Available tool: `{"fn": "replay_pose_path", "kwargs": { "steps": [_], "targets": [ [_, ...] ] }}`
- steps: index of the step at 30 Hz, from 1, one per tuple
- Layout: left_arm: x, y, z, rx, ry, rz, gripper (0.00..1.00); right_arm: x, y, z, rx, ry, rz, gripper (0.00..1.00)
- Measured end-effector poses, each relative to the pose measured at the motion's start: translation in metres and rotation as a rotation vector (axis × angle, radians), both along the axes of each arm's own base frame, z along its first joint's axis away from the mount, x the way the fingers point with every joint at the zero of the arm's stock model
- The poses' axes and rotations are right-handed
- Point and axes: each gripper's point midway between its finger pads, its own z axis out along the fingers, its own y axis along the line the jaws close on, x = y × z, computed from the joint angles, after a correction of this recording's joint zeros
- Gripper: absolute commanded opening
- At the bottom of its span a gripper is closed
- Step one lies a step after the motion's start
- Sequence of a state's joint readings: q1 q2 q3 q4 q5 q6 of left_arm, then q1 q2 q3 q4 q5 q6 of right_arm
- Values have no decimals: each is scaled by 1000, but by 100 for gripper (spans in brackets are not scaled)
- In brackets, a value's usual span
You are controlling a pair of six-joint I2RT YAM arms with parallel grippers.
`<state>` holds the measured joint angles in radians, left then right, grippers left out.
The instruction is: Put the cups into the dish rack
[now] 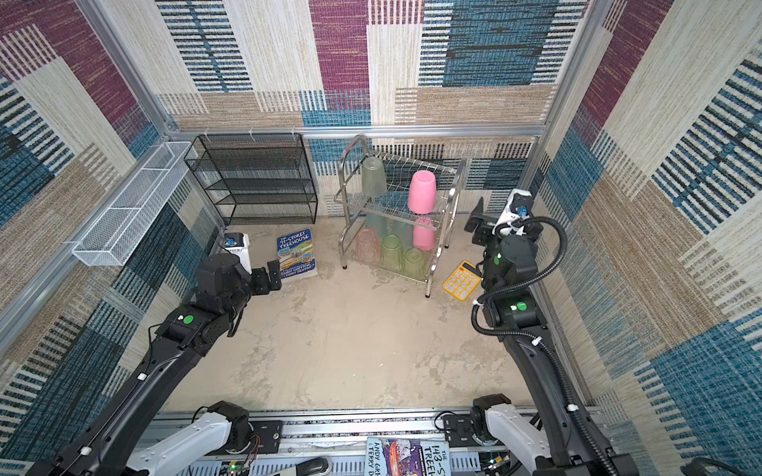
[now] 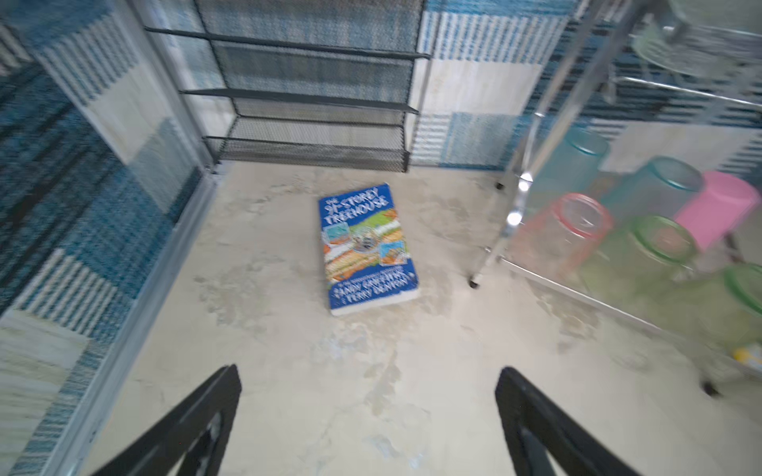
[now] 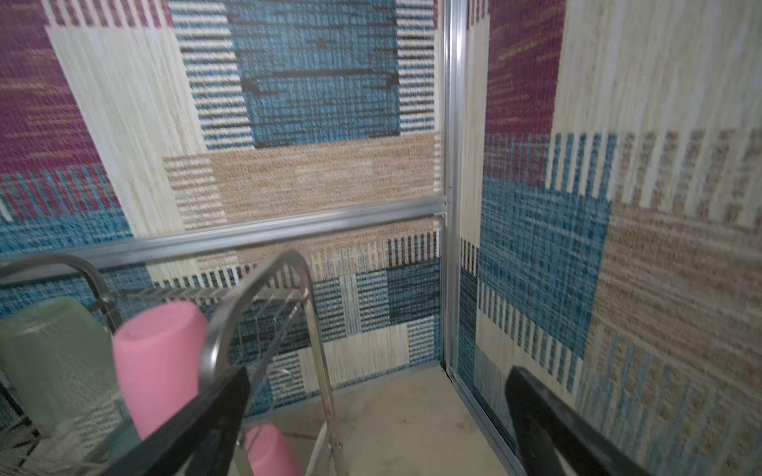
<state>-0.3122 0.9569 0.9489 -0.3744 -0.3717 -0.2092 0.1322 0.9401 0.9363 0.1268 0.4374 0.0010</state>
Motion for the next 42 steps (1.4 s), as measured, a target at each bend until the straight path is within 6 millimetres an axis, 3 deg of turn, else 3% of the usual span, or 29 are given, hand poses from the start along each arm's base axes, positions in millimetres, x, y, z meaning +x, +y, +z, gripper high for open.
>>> {"fn": "replay_pose_path", "kwargs": {
  "steps": [5, 8, 13, 16, 24, 36, 42],
  "targets": [
    [-4, 51, -45, 25, -14, 193, 99, -14, -33, -97, 85, 79, -88, 100],
    [-5, 70, -74, 32, -3, 270, 99, -21, -45, -149, 128, 123, -131, 100],
    [0, 93, -117, 34, 61, 361, 99, -30, -54, -217, 174, 178, -182, 100],
    [4, 104, -133, 20, 82, 405, 99, -30, -54, -242, 180, 210, -188, 100],
    [11, 119, -170, -10, 108, 462, 99, -24, -54, -279, 182, 251, -188, 100],
    [40, 101, -189, 0, 76, 287, 99, 8, -35, -275, 138, 223, -61, 100],
    [50, 105, -193, -21, 23, 216, 99, 18, -23, -282, 85, 233, 9, 100]
  ]
}}
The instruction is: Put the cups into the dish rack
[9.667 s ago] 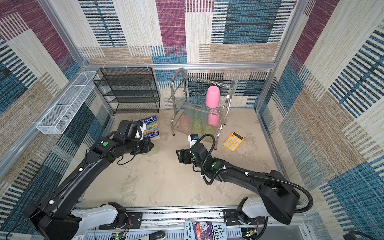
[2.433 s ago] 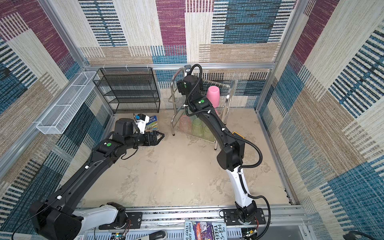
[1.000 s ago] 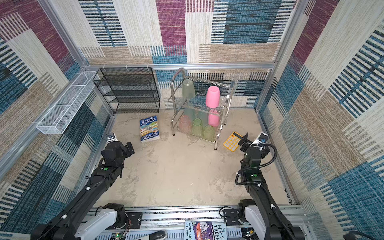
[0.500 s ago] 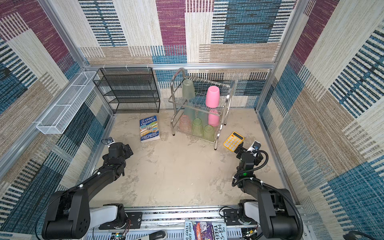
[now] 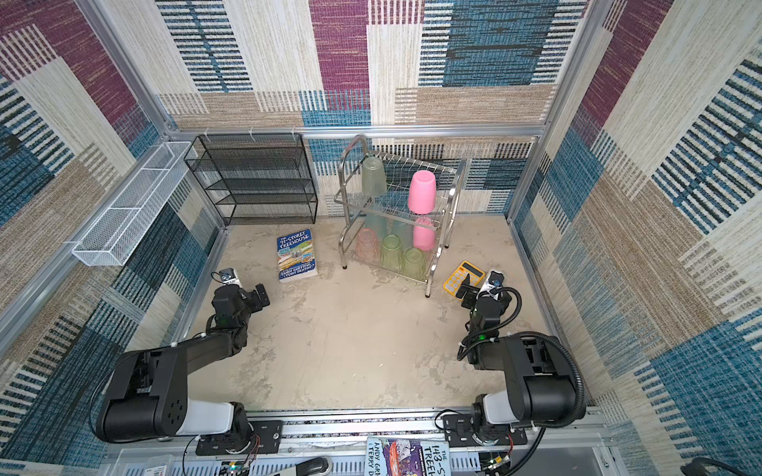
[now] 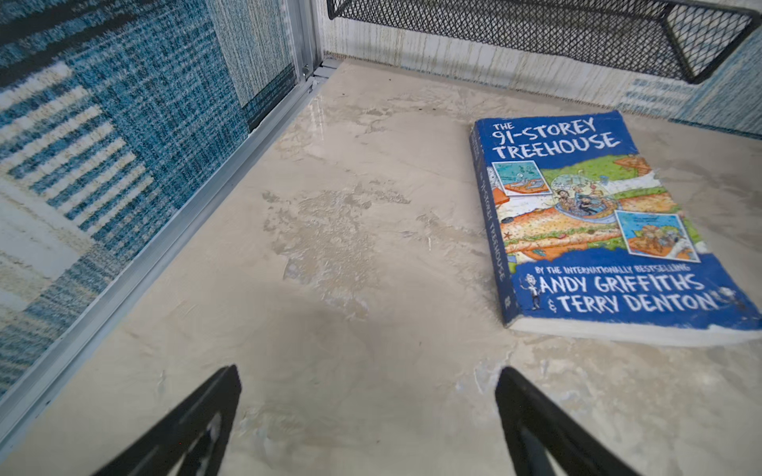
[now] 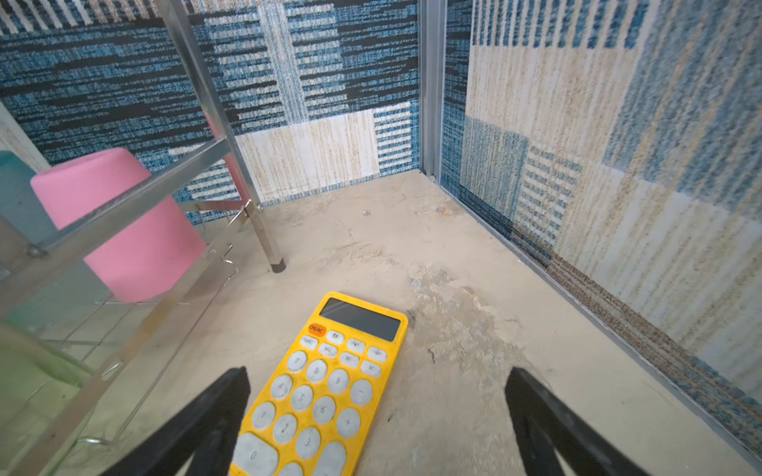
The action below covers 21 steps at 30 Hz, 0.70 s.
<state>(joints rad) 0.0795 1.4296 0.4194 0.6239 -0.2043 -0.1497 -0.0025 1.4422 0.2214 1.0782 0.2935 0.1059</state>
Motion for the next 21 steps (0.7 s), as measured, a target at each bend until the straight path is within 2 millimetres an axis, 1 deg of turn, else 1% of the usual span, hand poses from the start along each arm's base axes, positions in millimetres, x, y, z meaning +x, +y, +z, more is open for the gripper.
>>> {"fn": "replay_pose_path", "kwargs": {
  "steps": [2, 4, 5, 7, 8, 10, 12, 13, 16, 18, 21],
  "targets": [
    [1, -3, -2, -9, 3, -31, 99, 2, 3, 5, -9, -20, 16, 100],
    [9, -14, 2, -17, -37, -99, 99, 3, 6, 9, -21, -35, 38, 100],
    [9, -18, 0, -17, -46, -125, 99, 3, 8, 9, -24, -37, 47, 100],
    [5, -25, -18, -27, -17, -167, 99, 5, 14, 8, -37, -34, 75, 100],
    [4, -28, -22, -34, -1, -179, 99, 6, 18, 8, -46, -35, 96, 100],
    [16, -33, -9, -20, -40, -209, 99, 5, 25, 6, -61, -42, 136, 100],
    [23, -39, -1, -10, -60, -237, 99, 1, 33, -6, -76, -19, 172, 100],
    [25, -41, 1, -4, -64, -246, 99, 1, 36, -9, -86, -9, 187, 100],
    [26, -46, -1, 5, -55, -267, 99, 6, 42, 1, -95, -45, 218, 100],
    [26, -46, -2, 10, -51, -270, 100, 10, 37, 6, -95, -55, 213, 100],
    [26, -46, -2, 16, -48, -269, 99, 11, 35, 6, -90, -55, 217, 100]
  ]
}}
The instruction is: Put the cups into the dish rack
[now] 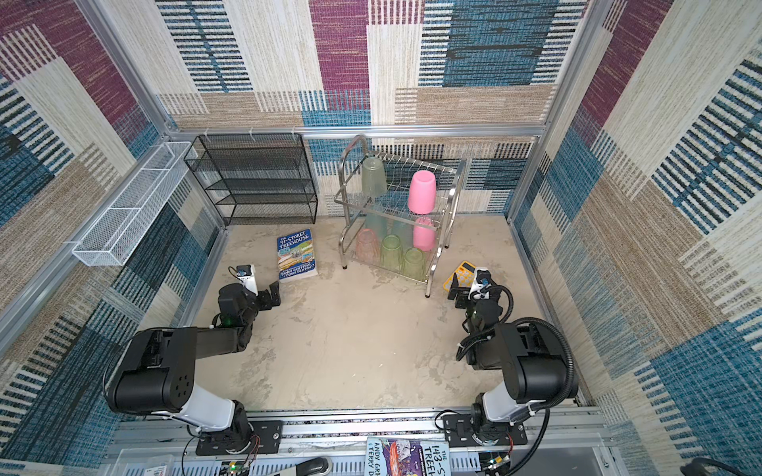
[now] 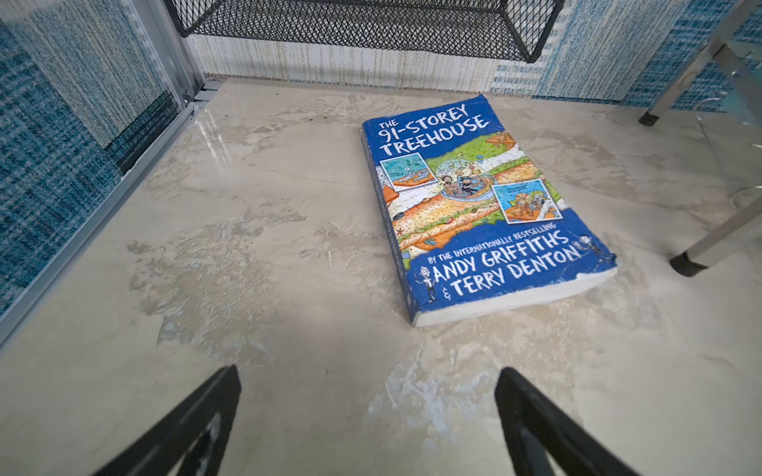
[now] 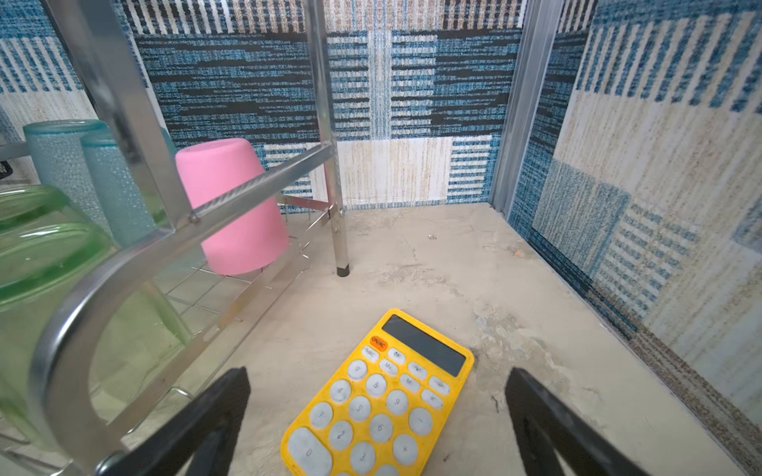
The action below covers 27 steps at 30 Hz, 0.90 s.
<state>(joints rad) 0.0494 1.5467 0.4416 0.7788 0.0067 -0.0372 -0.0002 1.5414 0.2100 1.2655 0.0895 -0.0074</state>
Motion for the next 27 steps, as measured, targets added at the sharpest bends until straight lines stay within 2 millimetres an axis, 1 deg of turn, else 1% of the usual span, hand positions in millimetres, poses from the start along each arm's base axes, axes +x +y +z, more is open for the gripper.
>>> {"fn": "replay_pose_path", "kwargs": {
  "steps": [13, 23, 27],
  "targets": [
    [-2, -2, -1, 5, 2, -10, 99, -1, 6, 0, 2, 1, 37, 100],
    [-2, -3, -1, 4, 2, -14, 99, -1, 6, 0, 2, 1, 38, 100],
    [-2, -3, -1, 4, 2, -14, 99, 2, 9, 1, 3, 0, 52, 100]
  ]
}}
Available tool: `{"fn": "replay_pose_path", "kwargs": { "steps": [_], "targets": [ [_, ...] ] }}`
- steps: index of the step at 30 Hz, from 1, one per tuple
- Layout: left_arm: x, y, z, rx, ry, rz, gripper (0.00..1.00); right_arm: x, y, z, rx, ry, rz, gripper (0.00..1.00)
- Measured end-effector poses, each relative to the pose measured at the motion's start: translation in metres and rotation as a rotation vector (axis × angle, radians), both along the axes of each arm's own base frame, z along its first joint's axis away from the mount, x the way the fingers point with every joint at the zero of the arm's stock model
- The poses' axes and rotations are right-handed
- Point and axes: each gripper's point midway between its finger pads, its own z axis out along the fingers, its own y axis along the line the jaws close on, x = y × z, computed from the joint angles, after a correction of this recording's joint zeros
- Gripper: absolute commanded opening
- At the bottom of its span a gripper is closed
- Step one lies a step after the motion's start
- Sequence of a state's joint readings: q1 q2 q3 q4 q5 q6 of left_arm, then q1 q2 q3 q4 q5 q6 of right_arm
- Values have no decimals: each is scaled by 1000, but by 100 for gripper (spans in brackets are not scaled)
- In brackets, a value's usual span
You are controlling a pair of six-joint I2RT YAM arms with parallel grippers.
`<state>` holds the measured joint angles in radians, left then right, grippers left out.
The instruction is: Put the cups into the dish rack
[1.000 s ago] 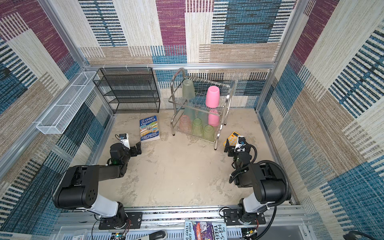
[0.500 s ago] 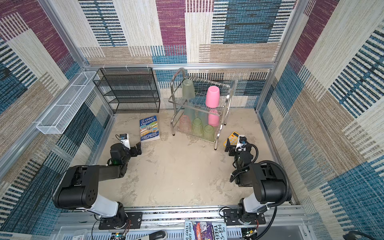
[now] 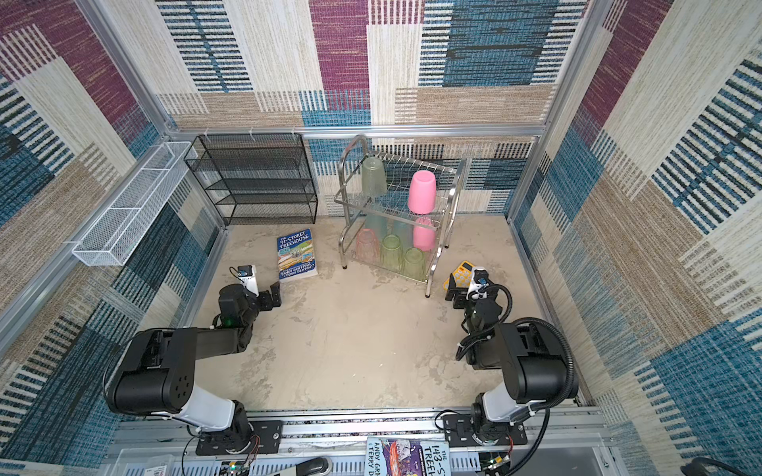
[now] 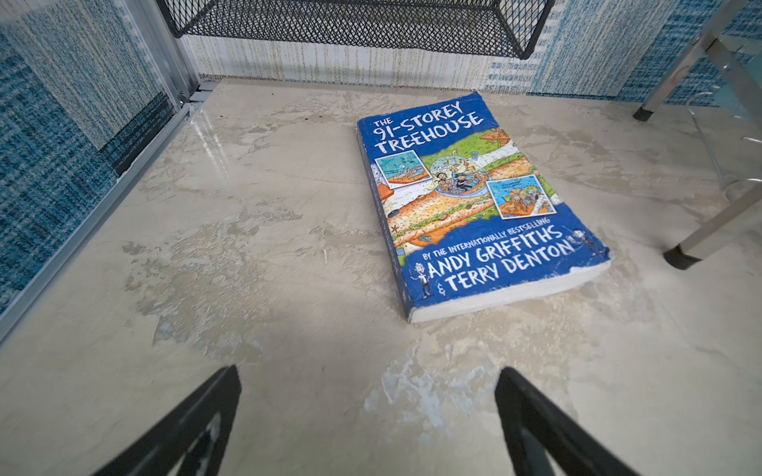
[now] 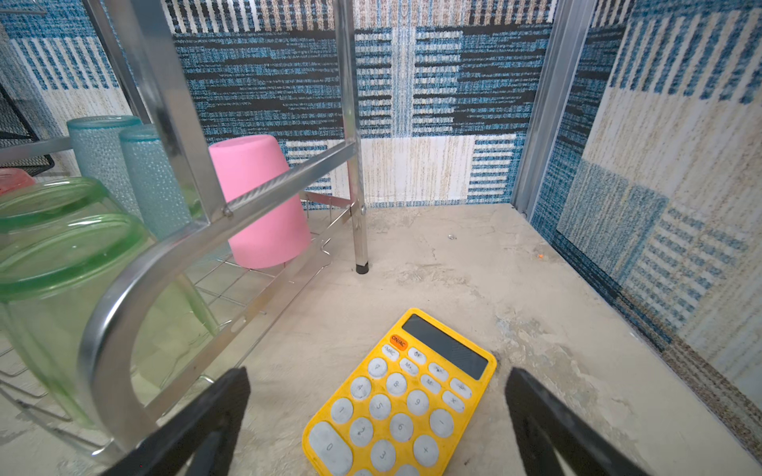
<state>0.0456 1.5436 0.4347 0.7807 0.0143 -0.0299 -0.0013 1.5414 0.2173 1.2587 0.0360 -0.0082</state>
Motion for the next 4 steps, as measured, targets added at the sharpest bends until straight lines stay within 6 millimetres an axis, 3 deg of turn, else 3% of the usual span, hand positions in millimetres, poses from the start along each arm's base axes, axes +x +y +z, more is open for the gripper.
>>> {"fn": "replay_pose_path", "kwargs": {
  "steps": [4],
  "targets": [
    [0, 0, 0, 0, 0, 0, 99, 0, 0, 0, 0, 0, 2, 100]
  ]
}}
